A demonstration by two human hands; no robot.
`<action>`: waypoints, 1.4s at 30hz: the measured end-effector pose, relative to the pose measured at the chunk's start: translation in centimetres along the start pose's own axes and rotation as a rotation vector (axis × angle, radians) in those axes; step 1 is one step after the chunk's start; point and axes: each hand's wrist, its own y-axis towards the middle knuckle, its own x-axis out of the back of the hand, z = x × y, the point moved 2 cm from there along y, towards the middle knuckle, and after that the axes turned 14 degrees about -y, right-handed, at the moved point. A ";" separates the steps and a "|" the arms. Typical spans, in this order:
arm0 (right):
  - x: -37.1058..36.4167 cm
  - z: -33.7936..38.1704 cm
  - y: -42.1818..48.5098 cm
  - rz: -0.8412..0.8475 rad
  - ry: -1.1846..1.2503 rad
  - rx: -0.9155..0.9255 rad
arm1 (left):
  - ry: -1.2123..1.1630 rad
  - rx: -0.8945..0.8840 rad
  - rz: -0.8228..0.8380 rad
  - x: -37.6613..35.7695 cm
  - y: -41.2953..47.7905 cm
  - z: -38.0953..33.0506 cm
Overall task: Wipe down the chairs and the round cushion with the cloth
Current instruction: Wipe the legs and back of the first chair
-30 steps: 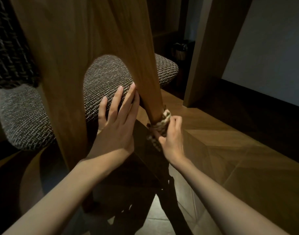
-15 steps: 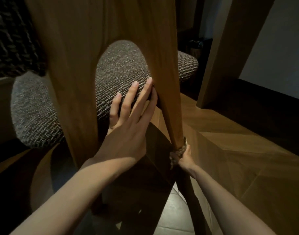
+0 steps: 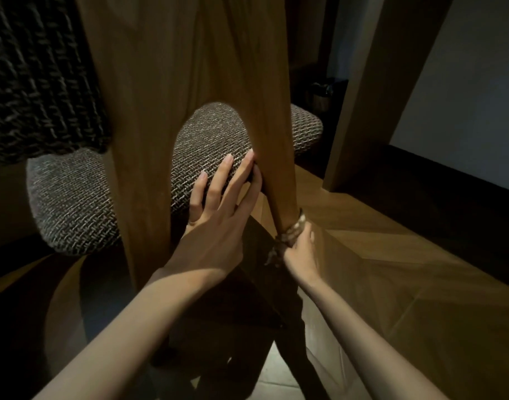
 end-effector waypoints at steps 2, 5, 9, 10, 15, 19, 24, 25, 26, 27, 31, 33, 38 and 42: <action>2.0 2.7 -0.6 -0.060 -0.051 0.143 | -0.031 0.007 0.019 0.3 0.0 -0.1; 4.4 6.6 -1.5 -0.085 -0.015 0.290 | -0.079 0.031 0.077 1.2 0.3 -0.7; 7.3 8.8 -2.8 -0.107 -0.027 0.360 | -0.211 0.097 0.165 3.5 0.4 -0.9; 8.1 9.1 -3.2 -0.113 -0.048 0.355 | -0.264 0.101 0.168 4.1 0.5 -0.8; 11.7 10.9 -6.6 -0.173 -0.011 0.324 | -0.512 0.184 0.171 7.5 -1.4 -1.8; 13.0 14.0 -10.5 -0.150 -0.086 0.499 | -0.507 0.225 -0.031 11.2 -4.8 -3.7; 13.0 20.1 -15.5 -0.298 -0.162 0.862 | -0.441 0.267 -0.288 17.6 -7.0 -2.1; 12.7 21.5 -16.3 -0.338 -0.182 0.940 | -0.427 0.297 -0.373 19.0 -7.4 -1.4; 12.4 22.9 -17.1 -0.390 -0.211 1.013 | -0.414 0.334 -0.460 20.1 -7.7 -0.6; 12.0 24.4 -17.8 -0.445 -0.239 1.076 | -0.406 0.377 -0.546 21.1 -8.1 0.2; 9.7 30.3 -18.8 -0.467 -0.312 1.203 | -0.428 0.547 -0.786 23.7 -9.4 3.7; 8.2 32.9 -18.7 -0.459 -0.465 1.205 | -0.490 0.597 -0.792 24.4 -9.5 5.7; 6.0 37.5 -17.0 -0.385 -0.835 1.174 | -0.969 0.587 -0.589 24.5 -8.2 11.4; 5.7 38.7 -15.5 -0.303 -0.819 1.207 | -0.989 0.598 -0.471 24.0 -8.0 14.0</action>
